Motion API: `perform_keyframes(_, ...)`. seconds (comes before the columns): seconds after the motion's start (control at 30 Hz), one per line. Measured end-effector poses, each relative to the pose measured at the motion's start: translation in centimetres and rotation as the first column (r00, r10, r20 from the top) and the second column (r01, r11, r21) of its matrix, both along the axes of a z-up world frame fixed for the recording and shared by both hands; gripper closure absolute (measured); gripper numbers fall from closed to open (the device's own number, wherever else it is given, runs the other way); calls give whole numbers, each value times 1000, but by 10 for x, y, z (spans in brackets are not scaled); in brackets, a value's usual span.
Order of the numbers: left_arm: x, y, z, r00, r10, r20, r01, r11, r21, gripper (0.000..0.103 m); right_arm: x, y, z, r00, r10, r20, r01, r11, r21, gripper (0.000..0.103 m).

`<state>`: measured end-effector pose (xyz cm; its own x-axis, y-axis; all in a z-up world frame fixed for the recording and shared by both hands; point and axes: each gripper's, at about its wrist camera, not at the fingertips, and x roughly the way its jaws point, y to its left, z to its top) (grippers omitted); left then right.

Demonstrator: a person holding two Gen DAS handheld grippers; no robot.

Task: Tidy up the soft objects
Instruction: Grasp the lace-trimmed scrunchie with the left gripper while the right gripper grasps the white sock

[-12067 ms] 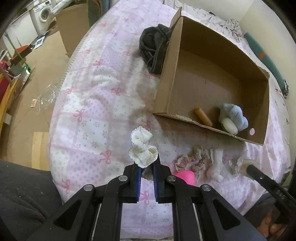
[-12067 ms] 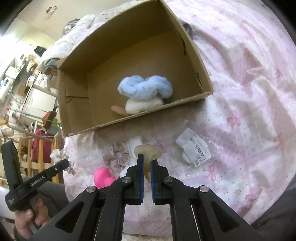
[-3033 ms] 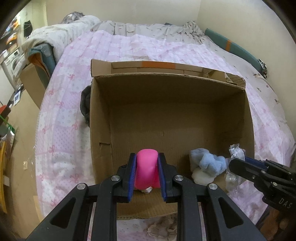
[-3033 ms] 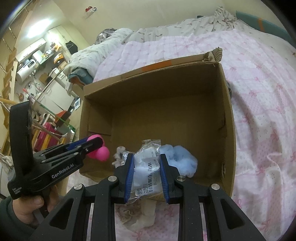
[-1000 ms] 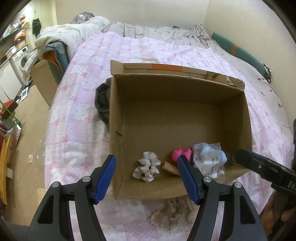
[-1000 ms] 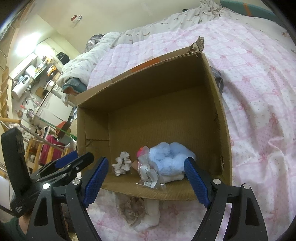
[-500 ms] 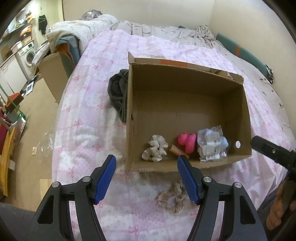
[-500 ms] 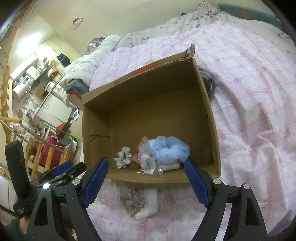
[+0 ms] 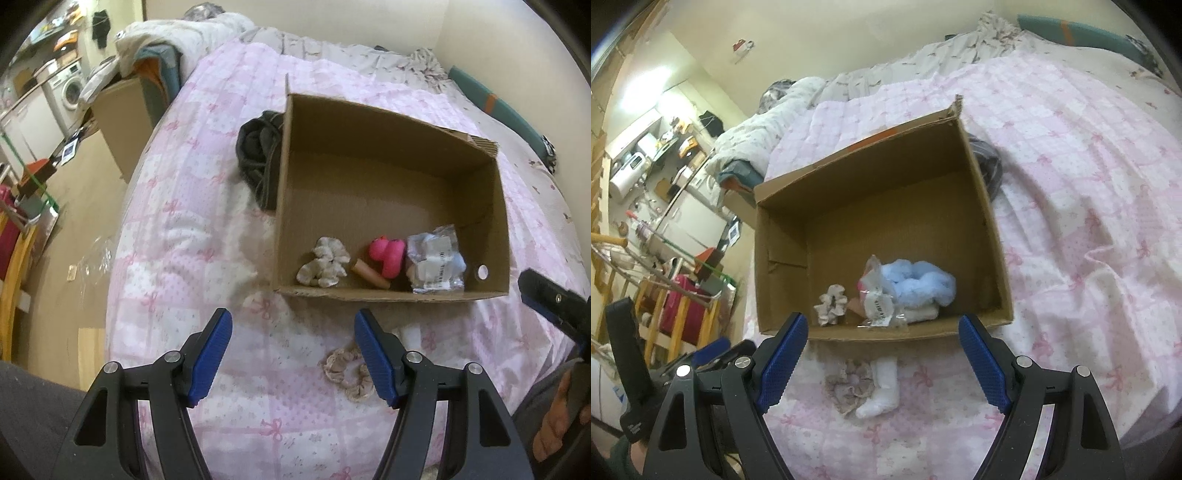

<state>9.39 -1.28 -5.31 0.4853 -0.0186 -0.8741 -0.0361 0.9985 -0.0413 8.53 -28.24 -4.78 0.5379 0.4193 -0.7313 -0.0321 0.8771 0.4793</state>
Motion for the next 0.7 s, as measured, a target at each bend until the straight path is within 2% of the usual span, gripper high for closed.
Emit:
perform_keyframes(0.1, 0, 4, -3, 1000, 22, -9, -22, 1000, -8, 37, 0, 0, -9, 999, 0, -39, 0, 1000, 6, 14)
perform_keyframes(0.27, 4, 10, -10, 998, 55, -38, -56, 998, -20, 37, 4, 15, -27, 990, 72, -122, -72, 997, -2, 14)
perform_keyframes(0.33, 6, 12, -12, 997, 62, -50, -63, 998, -30, 37, 7, 28, -42, 974, 128, -186, -128, 992, 12, 14)
perform_keyframes(0.43, 6, 13, -16, 995, 70, -65, -72, 997, -36, 37, 11, 50, -66, 943, 179, -282, -204, 977, -60, 14)
perform_keyframes(0.53, 6, 14, -17, 995, 75, -73, -78, 996, -36, 37, 15, 71, -87, 910, 238, -340, -276, 959, -68, 16)
perform_keyframes(0.6, 6, 13, -18, 994, 77, -76, -80, 996, -39, 37, 18, 83, -97, 894, 263, -362, -317, 943, -99, 23)
perform_keyframes(0.67, 7, 13, -18, 994, 78, -76, -81, 996, -37, 37, 19, 92, -105, 880, 285, -381, -353, 927, -123, 43)
perform_keyframes(0.7, 7, 13, -18, 994, 78, -76, -81, 996, -37, 37, 20, 95, -108, 873, 292, -391, -364, 923, -123, 49)
